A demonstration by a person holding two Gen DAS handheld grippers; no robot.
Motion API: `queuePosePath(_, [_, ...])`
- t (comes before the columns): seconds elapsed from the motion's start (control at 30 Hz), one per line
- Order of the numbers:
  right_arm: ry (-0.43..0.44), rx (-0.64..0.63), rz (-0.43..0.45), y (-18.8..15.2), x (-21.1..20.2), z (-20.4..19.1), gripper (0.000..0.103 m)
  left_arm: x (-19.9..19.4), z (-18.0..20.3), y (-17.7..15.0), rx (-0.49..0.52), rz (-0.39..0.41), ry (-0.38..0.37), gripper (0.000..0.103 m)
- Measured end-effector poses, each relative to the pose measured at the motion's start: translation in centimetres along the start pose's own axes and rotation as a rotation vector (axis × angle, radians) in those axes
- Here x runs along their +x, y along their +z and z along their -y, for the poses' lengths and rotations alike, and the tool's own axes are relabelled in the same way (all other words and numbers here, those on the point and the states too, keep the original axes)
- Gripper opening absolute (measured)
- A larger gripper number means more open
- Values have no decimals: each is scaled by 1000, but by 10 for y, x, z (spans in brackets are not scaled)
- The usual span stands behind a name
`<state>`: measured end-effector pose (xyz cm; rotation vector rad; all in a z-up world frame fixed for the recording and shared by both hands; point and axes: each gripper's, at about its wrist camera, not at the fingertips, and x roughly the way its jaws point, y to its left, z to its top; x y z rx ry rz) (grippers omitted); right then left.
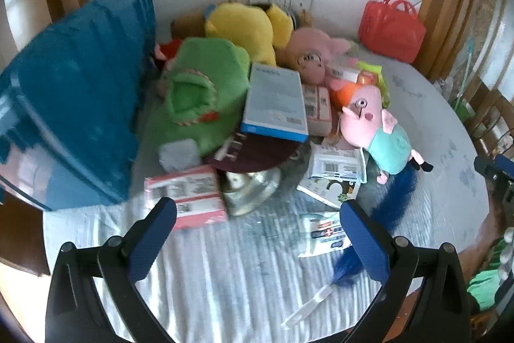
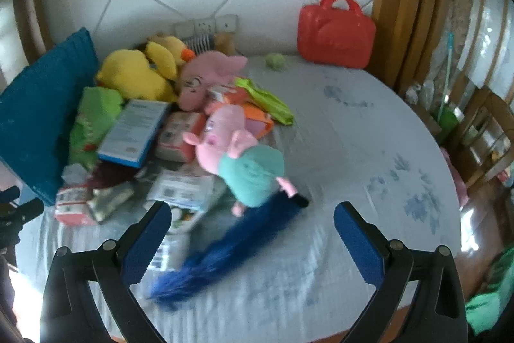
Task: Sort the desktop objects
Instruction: 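Grasp the white barcode packet with the left tool while the right grasps the pink pig plush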
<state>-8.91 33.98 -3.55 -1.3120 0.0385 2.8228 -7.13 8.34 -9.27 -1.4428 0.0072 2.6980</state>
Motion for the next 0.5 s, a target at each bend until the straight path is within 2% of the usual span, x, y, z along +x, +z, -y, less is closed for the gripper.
queuePosePath(0.1, [37,-38,-48,12,29,19,103,23,21,5,-43,-48,24,103])
queuePosePath(0.27, [98,-128,-96,27,67,21,103,53,44,6,-120,-116,91,103])
queuePosePath(0.5, [184,-255,-164,49,122,23,103,68,56,7,-194,-158,142,103])
